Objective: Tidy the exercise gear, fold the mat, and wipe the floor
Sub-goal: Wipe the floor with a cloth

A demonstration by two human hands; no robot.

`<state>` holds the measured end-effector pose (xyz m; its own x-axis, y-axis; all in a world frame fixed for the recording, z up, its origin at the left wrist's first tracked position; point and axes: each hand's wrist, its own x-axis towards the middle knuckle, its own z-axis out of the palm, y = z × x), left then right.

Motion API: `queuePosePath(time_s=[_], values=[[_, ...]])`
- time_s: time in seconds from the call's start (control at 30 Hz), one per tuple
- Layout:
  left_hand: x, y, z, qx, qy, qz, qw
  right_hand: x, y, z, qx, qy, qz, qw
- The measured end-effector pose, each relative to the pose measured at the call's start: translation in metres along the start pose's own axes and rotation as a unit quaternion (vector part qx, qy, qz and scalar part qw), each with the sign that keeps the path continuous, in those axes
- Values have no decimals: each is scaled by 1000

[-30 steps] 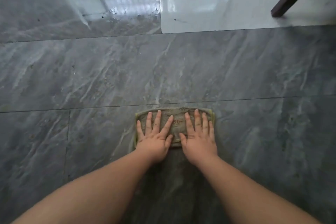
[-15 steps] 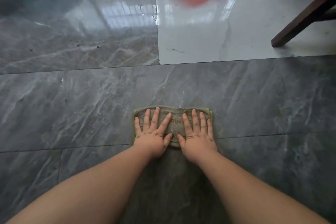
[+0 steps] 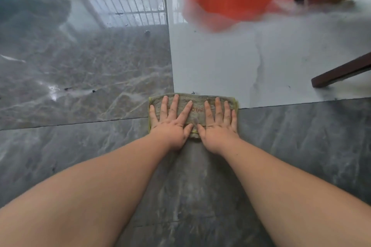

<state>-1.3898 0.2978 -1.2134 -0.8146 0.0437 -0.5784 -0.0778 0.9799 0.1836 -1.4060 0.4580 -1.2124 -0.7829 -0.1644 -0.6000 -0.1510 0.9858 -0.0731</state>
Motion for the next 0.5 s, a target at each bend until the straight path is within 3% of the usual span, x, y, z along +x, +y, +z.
queuePosePath(time_s=[0.5], values=[[12,-3,-18,-3,-51,18,999,11,-3,-22,-42,-63,6,997]])
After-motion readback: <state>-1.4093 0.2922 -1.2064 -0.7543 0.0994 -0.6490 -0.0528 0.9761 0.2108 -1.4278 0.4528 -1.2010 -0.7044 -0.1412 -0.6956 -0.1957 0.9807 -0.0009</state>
